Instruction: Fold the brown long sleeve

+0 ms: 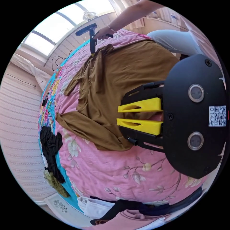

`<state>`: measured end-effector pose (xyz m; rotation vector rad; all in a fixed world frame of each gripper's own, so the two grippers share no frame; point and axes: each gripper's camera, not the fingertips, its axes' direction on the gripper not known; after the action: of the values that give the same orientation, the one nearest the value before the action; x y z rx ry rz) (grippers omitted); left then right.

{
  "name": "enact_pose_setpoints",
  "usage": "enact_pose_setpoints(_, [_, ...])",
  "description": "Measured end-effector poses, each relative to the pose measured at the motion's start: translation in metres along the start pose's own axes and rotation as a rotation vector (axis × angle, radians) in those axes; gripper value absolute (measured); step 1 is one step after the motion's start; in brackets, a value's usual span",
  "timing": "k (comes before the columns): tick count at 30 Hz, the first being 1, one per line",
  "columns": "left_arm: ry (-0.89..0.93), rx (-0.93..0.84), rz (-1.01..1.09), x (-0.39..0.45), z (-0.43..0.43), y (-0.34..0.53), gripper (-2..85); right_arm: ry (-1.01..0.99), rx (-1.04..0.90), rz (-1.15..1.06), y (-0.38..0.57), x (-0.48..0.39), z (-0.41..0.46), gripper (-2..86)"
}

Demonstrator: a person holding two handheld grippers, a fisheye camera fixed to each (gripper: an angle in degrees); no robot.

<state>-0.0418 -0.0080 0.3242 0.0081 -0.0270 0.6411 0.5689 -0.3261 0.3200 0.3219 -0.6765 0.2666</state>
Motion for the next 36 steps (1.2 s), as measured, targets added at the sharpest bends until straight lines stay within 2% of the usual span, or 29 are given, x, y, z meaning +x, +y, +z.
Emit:
enact_pose_setpoints(2, [0.015,-0.019,0.03,0.009,0.004,-0.002,4.9,-0.066,0.163,0.024,0.025,0.008,-0.036,1.0])
enact_pose_setpoints(5, [0.021,0.011,0.067,0.02,-0.002,-0.004,5.0,-0.039,0.374,0.095,0.081,0.028,-0.092,0.9])
enact_pose_setpoints(8, [0.026,0.037,0.088,0.027,-0.006,-0.009,4.9,0.017,0.468,0.234,0.146,0.058,-0.125,1.2])
enact_pose_setpoints(12, [0.033,0.042,0.091,0.033,-0.002,-0.022,5.0,0.108,0.368,0.345,0.185,0.081,-0.119,2.9])
enact_pose_setpoints(15, [0.027,0.053,0.098,0.04,0.002,-0.04,4.9,0.203,0.351,0.291,0.173,0.059,-0.118,6.4])
enact_pose_setpoints(18, [0.021,0.061,0.124,0.051,0.007,-0.065,5.0,0.178,0.359,0.047,0.126,0.001,-0.108,7.0])
enact_pose_setpoints(20, [-0.009,0.064,0.147,0.06,0.015,-0.088,5.0,0.083,0.261,-0.139,0.074,-0.048,-0.079,7.2])
enact_pose_setpoints(24, [-0.021,0.066,0.157,0.072,0.033,-0.122,5.9,0.055,0.124,-0.326,0.012,-0.114,-0.025,9.3])
enact_pose_setpoints(27, [-0.067,0.047,0.175,0.083,0.054,-0.146,6.2,0.153,0.04,-0.374,-0.023,-0.149,0.015,10.6])
enact_pose_setpoints(29, [-0.185,-0.004,0.181,0.087,0.077,-0.162,4.4,0.237,-0.025,-0.364,-0.043,-0.157,0.042,9.2])
enact_pose_setpoints(31, [-0.208,-0.088,0.184,0.086,0.098,-0.171,2.5,0.249,-0.126,-0.382,-0.053,-0.158,0.059,5.8])
enact_pose_setpoints(32, [-0.185,-0.096,0.189,0.087,0.102,-0.174,1.3,0.24,-0.128,-0.408,-0.055,-0.159,0.057,2.7])
enact_pose_setpoints(36, [-0.211,-0.003,0.226,0.095,0.094,-0.18,-0.7,0.203,-0.029,-0.439,-0.06,-0.158,0.03,0.1])
